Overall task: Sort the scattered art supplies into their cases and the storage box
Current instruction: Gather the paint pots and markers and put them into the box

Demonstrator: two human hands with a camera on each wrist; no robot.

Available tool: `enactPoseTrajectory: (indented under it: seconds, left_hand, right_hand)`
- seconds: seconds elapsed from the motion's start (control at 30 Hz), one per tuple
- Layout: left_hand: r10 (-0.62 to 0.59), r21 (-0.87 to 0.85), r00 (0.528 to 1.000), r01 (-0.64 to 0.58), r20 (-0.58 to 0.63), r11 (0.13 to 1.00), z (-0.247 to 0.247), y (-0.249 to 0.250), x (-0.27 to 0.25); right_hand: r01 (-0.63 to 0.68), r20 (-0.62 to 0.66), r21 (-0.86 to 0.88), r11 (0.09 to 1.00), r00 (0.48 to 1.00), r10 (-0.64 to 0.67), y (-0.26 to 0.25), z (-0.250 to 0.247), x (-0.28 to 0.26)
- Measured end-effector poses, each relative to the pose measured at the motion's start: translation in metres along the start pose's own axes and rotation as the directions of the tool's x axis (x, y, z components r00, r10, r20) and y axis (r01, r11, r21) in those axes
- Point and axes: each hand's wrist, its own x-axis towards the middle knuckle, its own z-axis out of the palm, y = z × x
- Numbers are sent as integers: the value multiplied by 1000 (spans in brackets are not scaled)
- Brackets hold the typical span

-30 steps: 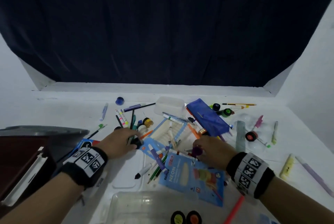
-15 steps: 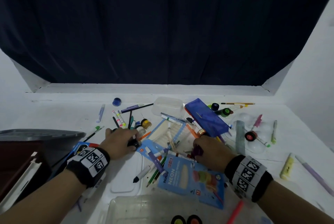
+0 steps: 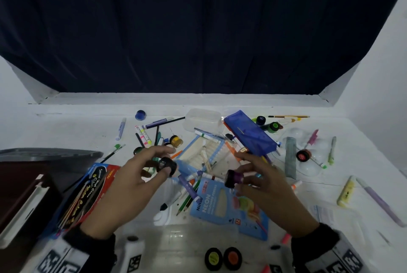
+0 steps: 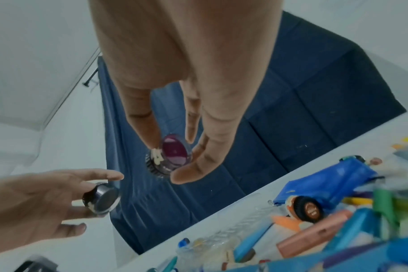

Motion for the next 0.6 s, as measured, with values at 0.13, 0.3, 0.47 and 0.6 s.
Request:
enactPoseTrajectory:
  seconds: [0.13,0.3,0.47,0.6]
  left_hand:
    - [-35,-106,998,41,52,994,13,9,-21]
    - [-23,7,985,22,170,1000,39,8,-47]
    - [15,77,977,-32,212,997,61,5,-59]
    - [6,161,974,-43,226,986,75,-2,-61]
  right_hand:
    - [14,44,5,1000,999,-14,16,5,-15]
    - [38,77,-112,993,997,-29,27,9,-34]
    - [190,151,-347,918,978,-145,25,10,-48]
    - [268,174,-447,853,962,-211,27,12,-52]
